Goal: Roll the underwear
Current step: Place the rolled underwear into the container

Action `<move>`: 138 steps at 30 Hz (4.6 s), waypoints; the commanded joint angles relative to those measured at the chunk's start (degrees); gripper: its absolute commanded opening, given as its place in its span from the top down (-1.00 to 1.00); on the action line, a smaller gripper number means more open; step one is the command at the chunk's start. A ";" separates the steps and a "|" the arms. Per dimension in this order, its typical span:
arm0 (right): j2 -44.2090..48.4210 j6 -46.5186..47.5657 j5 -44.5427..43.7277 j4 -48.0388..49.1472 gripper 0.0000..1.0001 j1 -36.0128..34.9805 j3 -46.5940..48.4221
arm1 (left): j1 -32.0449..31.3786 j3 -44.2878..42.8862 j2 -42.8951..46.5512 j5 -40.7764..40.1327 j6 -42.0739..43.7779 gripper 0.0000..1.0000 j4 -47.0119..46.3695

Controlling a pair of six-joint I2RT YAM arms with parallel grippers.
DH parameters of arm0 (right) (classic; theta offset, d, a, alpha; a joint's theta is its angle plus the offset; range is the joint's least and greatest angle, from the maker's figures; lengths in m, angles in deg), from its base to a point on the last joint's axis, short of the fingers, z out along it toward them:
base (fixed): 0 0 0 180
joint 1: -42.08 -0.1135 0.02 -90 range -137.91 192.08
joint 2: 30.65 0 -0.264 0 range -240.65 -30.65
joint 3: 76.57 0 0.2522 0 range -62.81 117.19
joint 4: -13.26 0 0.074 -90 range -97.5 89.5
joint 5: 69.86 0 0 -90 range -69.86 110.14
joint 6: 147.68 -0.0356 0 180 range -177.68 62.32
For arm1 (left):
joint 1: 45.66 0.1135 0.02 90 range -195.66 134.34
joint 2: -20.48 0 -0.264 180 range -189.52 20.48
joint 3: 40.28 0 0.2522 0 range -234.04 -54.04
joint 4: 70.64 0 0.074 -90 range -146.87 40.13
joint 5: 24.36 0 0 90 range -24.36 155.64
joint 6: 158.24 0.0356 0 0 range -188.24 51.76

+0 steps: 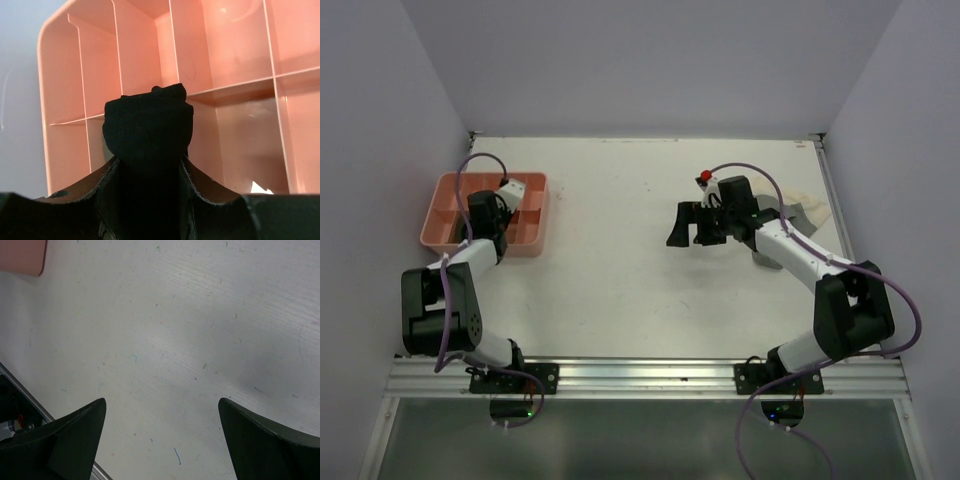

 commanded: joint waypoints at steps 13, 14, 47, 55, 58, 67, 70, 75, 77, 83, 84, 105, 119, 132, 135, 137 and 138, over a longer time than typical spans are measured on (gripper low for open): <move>-0.73 1.43 0.01 -1.22 -0.97 0.29 3.47 | 4.78 -13.29 -9.32 13.73 -11.73 1.00 18.72; -0.90 1.34 0.10 -1.31 -0.98 0.29 3.82 | 4.96 -14.34 -9.93 14.68 -12.26 1.00 19.77; -0.29 0.20 2.29 -0.44 -0.97 0.29 3.83 | 6.98 -27.53 -24.44 20.41 -19.56 1.00 40.09; 0.77 -1.91 4.49 2.73 -0.97 0.29 2.42 | 6.28 -32.01 -21.71 21.55 -17.45 0.21 44.39; 1.12 -2.00 4.84 3.43 -0.97 0.29 1.81 | 5.84 -32.98 -22.06 21.55 -16.83 0.12 45.36; 1.91 -4.54 6.86 8.79 -0.98 0.29 -1.70 | 5.57 -35.00 -19.95 21.20 -16.22 -0.30 46.06; 1.65 -4.37 7.04 9.59 -0.97 0.29 -2.15 | 5.57 -36.23 -20.13 21.37 -16.39 -0.31 46.68; 1.47 -3.84 7.22 9.76 -0.97 0.29 -2.50 | 5.13 -37.81 -20.48 21.37 -16.83 -0.33 47.47; 1.47 -3.67 7.30 10.02 -0.97 0.29 -2.68 | 4.87 -38.52 -20.13 21.37 -16.92 -0.34 47.64; 0.68 -3.76 7.74 10.38 -0.97 0.29 -2.59 | 4.52 -40.89 -19.69 19.80 -17.45 -0.36 48.70; 0.68 -3.67 7.74 10.46 -0.98 0.29 -2.59 | 4.52 -41.41 -19.52 19.62 -17.54 -0.37 48.96; 1.03 -3.31 7.83 9.94 -0.98 0.29 -3.03 | 4.61 -37.64 -23.29 23.22 -15.25 0.38 48.79; 0.94 -3.84 8.45 10.47 -0.97 0.29 -2.77 | 4.52 -39.92 -22.59 22.96 -15.86 -0.27 50.98; 2.26 -3.15 7.40 9.24 -0.98 0.29 -1.89 | 3.20 -44.32 -15.13 22.96 -14.72 -0.35 51.34; 3.83 -1.13 4.76 5.20 -0.97 0.29 -0.14 | 3.11 -42.74 -9.95 23.39 -13.67 -0.37 47.22; 4.80 0.10 2.57 1.51 -0.97 0.29 1.10 | 2.76 -41.17 -6.79 25.32 -11.83 -0.53 44.50; 5.50 0.98 1.43 0.20 -0.98 0.29 2.23 | 2.50 -40.63 -3.64 26.11 -11.21 -0.70 43.61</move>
